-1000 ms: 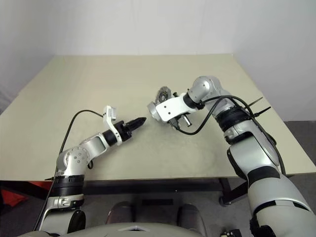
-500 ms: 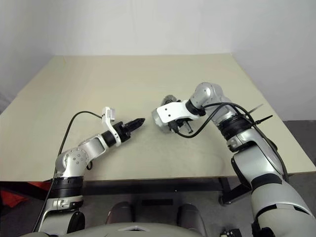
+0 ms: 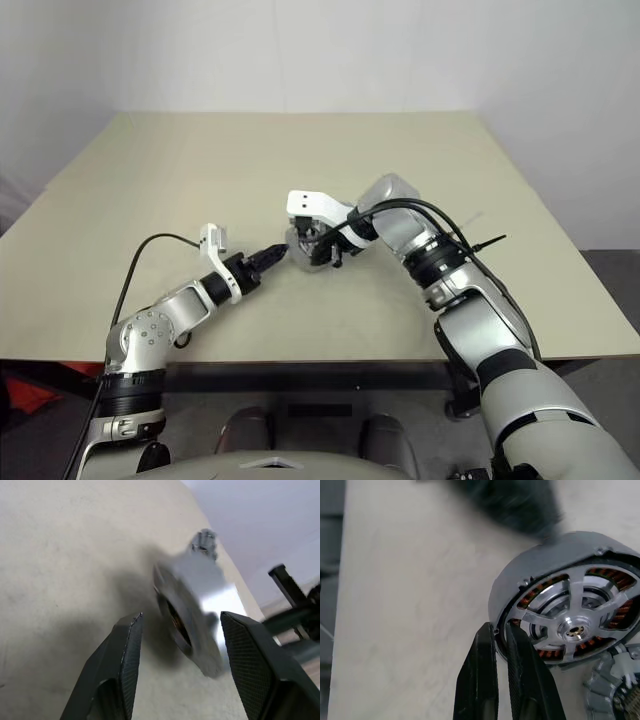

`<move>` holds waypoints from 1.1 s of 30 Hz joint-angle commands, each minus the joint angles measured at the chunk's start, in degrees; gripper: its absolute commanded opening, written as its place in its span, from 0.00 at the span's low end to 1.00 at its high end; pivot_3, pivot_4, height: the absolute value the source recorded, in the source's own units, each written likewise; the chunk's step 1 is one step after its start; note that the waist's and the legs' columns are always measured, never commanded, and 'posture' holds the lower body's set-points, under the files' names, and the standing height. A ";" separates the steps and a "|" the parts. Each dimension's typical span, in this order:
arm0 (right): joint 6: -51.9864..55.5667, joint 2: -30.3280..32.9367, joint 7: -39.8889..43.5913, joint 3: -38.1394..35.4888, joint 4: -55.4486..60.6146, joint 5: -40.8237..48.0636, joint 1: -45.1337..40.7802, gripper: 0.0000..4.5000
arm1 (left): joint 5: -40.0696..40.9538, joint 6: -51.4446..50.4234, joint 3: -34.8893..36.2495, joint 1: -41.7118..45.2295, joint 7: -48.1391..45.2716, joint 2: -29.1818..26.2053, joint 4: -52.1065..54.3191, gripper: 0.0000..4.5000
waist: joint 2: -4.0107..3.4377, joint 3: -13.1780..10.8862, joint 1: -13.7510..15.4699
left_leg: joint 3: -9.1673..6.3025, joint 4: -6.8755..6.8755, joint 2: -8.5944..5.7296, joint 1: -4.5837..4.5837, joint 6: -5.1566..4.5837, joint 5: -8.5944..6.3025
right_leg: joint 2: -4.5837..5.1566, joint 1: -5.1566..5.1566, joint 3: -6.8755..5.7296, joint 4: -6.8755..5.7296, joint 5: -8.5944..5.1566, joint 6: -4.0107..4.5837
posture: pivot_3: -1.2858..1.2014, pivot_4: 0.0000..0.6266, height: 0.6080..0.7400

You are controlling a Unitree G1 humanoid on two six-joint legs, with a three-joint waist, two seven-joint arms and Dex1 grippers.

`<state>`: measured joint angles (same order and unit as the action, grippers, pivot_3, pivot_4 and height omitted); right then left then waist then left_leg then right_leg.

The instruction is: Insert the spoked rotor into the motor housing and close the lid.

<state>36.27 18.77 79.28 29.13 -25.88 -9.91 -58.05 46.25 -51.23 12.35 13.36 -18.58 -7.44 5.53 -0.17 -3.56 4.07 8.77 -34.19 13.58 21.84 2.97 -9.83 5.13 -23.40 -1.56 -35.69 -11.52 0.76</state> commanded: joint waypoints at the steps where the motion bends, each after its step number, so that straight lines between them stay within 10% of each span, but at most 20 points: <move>1: 6.65 -2.65 -5.73 -4.41 -3.49 1.77 -4.85 0.00 | 1.41 0.27 0.57 0.02 0.39 0.27 2.87 0.58 | -0.01 -0.01 0.00 | -0.01 0.01 0.01 0.00 0.02 0.01 | -0.01 0.00 0.00 0.00 0.00 0.00 | 0.52 0.00 1.00; 17: 13.26 -6.91 -14.22 -5.14 -13.98 4.16 -7.69 0.00 | 1.66 0.67 0.82 -0.06 1.20 0.30 3.00 0.58 | -0.03 -0.02 0.75 | -0.03 0.05 -0.01 -0.13 0.14 0.07 | 0.01 0.13 0.00 -0.01 -0.01 -0.02 | 0.52 0.00 1.00; 30: 12.74 -6.74 -15.58 -6.20 -12.56 6.80 -9.06 0.97 | 1.45 0.66 0.77 -0.27 1.00 0.06 2.89 0.58 | -0.04 -0.02 1.28 | -0.03 0.19 0.01 -0.13 0.26 0.13 | -0.03 0.07 0.00 0.01 -0.01 -0.02 | 0.52 0.00 1.00; 33: 14.49 -5.64 -13.70 -6.83 -7.76 8.95 -8.71 0.99 | 1.40 0.54 0.78 0.09 0.82 -0.30 2.61 0.58 | -0.04 -0.03 1.34 | -0.03 0.19 0.01 -0.13 0.26 0.13 | -0.03 0.07 0.00 0.01 -0.01 -0.02 | 0.52 0.00 1.00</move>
<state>50.18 12.43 64.41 24.07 -37.83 -2.49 -64.73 47.00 -51.24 13.01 12.88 -17.27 -7.36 6.54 -0.21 -3.58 5.41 8.74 -34.00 13.58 21.70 3.23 -9.70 5.10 -23.33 -1.55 -35.68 -11.53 0.74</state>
